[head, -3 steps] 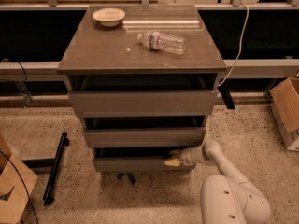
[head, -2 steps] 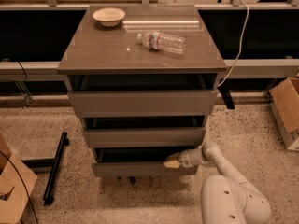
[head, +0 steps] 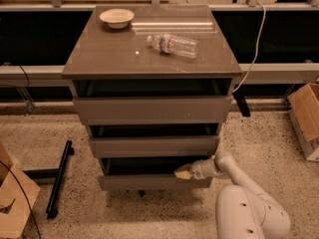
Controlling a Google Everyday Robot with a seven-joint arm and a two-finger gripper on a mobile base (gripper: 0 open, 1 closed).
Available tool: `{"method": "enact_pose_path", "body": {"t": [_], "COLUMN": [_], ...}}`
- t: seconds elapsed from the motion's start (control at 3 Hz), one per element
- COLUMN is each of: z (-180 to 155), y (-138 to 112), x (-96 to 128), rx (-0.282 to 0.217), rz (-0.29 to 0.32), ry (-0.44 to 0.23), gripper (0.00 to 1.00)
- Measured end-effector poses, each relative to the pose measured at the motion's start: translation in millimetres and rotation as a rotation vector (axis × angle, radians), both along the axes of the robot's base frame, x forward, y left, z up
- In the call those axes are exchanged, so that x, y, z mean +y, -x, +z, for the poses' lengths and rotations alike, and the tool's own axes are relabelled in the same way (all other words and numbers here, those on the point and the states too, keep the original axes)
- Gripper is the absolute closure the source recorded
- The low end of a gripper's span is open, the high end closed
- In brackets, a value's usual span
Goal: Open bottom drawer
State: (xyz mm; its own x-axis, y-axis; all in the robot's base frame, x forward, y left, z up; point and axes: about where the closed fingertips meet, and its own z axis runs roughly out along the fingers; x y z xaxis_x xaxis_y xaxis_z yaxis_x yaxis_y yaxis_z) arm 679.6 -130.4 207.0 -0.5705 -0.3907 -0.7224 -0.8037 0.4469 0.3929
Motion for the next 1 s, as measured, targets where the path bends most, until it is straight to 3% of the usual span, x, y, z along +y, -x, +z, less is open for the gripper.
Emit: {"method": "enact_pose_path", "body": {"t": [0.33,0.67,1.0], "z": [3.2,4.2,4.2], "y": [0.0,0.0,0.1], "x": [0.0,0.0,0.0], "rx": [0.000,0.000,0.000], "rz": [0.000,0.000,0.000], "ry": [0.000,0.000,0.000], "gripper": [0.80,0.49,0.25]}}
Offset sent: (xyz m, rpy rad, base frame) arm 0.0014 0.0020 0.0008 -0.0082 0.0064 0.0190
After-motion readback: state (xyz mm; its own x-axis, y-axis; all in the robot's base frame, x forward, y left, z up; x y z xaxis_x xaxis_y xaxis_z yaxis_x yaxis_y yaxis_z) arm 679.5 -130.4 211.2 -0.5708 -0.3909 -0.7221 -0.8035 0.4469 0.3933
